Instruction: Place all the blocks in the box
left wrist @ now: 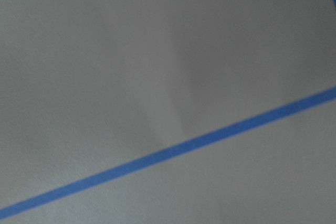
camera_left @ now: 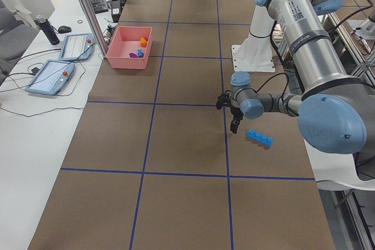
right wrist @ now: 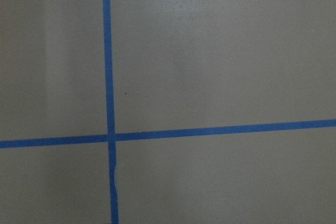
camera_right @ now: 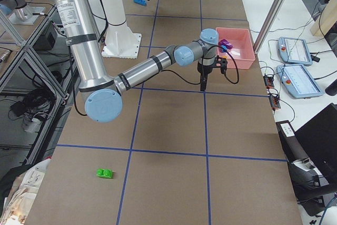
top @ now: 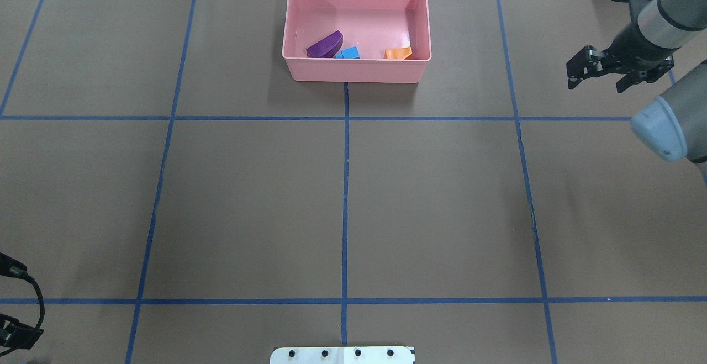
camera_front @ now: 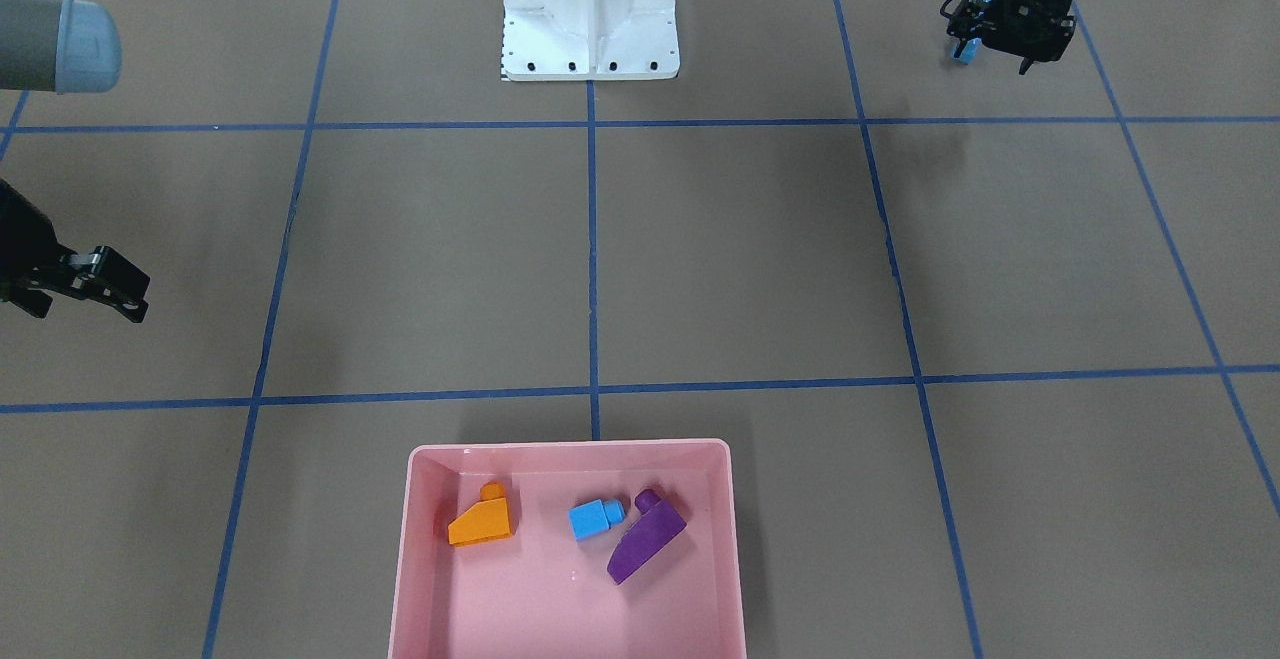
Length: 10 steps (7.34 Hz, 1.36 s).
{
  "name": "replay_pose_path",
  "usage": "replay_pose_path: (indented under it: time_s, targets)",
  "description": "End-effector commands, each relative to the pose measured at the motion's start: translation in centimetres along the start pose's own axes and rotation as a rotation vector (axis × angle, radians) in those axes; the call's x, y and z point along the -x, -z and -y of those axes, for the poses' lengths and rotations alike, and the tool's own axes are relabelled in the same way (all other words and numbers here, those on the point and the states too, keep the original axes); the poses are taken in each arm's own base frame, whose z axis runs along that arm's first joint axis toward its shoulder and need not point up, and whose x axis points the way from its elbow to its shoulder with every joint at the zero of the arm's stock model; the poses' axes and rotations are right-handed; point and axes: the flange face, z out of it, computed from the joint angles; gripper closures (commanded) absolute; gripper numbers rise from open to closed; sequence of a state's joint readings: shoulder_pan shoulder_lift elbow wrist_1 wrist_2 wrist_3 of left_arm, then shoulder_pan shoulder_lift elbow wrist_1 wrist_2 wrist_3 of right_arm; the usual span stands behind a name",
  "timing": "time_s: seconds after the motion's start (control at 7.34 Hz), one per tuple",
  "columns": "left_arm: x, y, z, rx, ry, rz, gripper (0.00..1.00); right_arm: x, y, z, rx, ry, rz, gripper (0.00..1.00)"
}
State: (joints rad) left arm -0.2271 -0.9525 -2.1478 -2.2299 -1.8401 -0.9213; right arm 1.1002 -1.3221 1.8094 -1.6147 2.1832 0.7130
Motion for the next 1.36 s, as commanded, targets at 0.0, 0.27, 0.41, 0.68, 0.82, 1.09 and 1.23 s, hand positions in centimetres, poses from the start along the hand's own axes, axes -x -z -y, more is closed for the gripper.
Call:
replay_pose_path:
  time_s: [0.0,0.27,0.41,0.68,0.82,1.09,1.23]
  targets:
    - [-3.5,-3.0,-3.8,0.117,-0.024,-0.001,0.0,-0.9,-0.2,-0.8,0.006,0.004,-0.004,0.05]
    - [-5.0,-4.4,-5.2,0.145,-0.052,0.002,0.01,-1.0,-0.3,-0.9,0.009,0.004,-0.006,0.05]
    - [-4.5,-5.1,-5.3,0.152,-0.05,0.017,0.01,-0.9,-0.3,-0.9,0.009,0.004,-0.004,0.04]
    - [-4.2,-5.3,-5.4,0.155,-0.05,0.024,0.01,-0.9,-0.3,-0.9,0.008,0.006,-0.004,0.04]
    - [-4.0,-5.9,-5.6,0.161,-0.049,0.032,0.03,-0.9,-0.4,-0.9,0.009,0.004,-0.005,0.04]
    - [-3.5,-6.4,-5.8,0.171,-0.048,0.043,0.19,-0.9,-0.3,-0.9,0.008,0.005,-0.004,0.04]
    - [-3.6,-6.5,-5.8,0.171,-0.047,0.041,0.35,-0.9,-0.3,-0.9,0.009,0.005,-0.003,0.04]
